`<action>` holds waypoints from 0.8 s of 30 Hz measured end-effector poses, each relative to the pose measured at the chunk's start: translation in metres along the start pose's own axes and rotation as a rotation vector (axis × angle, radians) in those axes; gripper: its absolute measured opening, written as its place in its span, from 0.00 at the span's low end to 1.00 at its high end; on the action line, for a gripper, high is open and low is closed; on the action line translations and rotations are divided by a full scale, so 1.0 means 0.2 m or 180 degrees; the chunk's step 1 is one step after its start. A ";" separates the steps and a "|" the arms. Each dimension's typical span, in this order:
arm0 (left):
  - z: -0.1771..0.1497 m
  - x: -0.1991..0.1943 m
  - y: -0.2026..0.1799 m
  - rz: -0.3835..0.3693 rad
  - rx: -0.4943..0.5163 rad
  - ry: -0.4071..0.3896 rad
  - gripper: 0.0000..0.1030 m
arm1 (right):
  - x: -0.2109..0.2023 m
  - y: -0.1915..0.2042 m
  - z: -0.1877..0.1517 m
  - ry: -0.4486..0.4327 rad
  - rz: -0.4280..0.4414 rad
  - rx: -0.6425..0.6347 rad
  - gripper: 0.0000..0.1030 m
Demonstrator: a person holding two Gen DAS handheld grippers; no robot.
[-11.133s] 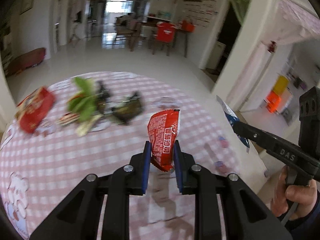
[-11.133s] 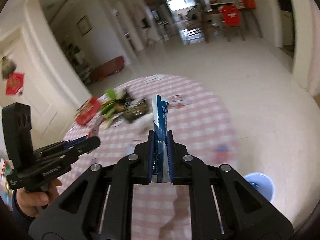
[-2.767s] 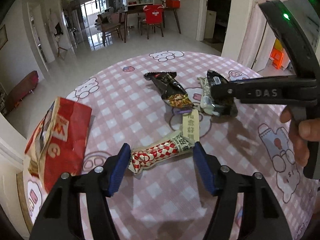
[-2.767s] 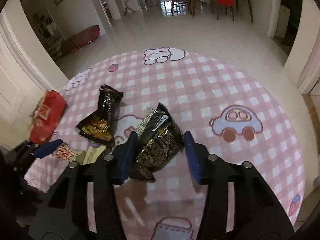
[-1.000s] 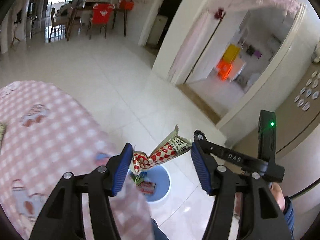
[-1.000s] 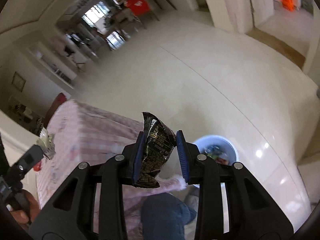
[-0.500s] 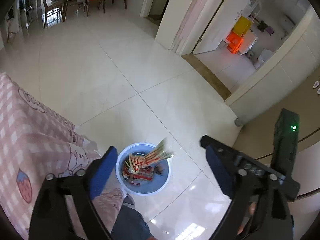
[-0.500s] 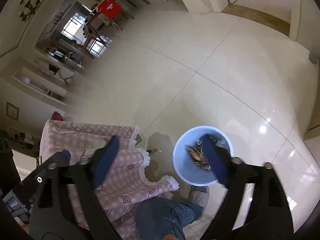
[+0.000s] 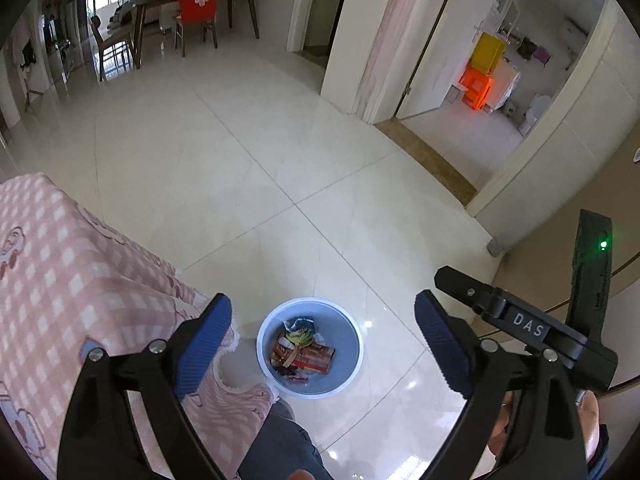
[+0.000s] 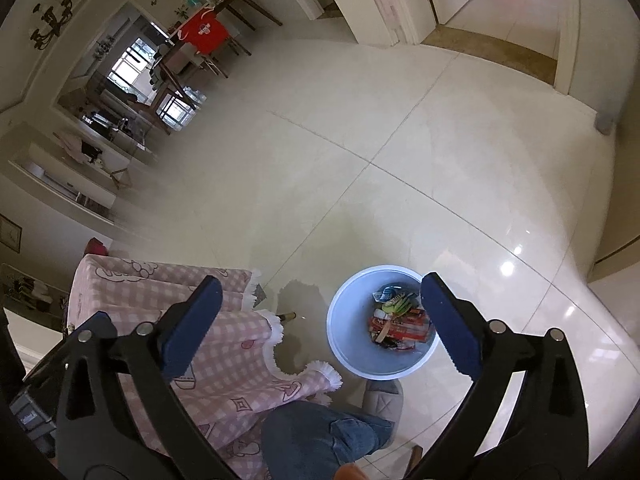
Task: Collect trash
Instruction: 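Open both tools to drop the wrapper and bag into the bin, then return both open tools to the remaining trash on the tablecloth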
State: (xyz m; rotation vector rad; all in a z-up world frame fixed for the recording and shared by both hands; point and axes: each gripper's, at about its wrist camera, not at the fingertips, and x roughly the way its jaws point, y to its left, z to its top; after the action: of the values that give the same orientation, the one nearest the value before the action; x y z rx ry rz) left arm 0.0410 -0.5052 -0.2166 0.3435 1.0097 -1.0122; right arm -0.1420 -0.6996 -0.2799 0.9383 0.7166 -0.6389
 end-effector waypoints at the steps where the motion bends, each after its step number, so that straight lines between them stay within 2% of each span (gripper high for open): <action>1: 0.00 -0.02 0.00 -0.0010 -0.0002 -0.0031 0.88 | -0.02 0.02 0.00 -0.0023 0.0010 -0.0028 0.94; 7: -0.01 -0.21 0.03 0.0011 -0.0002 -0.0254 0.88 | -0.15 0.18 0.03 -0.0179 0.0070 -0.0191 0.94; 13: -0.04 -0.41 0.11 0.0146 0.0006 -0.0514 0.88 | -0.26 0.39 0.03 -0.0321 0.0192 -0.0388 0.94; 20: -0.10 -0.68 0.28 0.0220 -0.0167 -0.0803 0.88 | -0.39 0.70 -0.01 -0.0443 0.0367 -0.0718 0.94; 24: -0.15 -0.84 0.40 0.0410 -0.0248 -0.1031 0.88 | -0.44 0.91 -0.06 -0.0484 0.0472 -0.0954 0.94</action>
State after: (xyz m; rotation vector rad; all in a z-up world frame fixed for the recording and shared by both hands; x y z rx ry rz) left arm 0.0668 -0.3536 -0.1089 0.1703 0.7222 -0.8758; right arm -0.0617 -0.5925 -0.1287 0.6514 0.5816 -0.4512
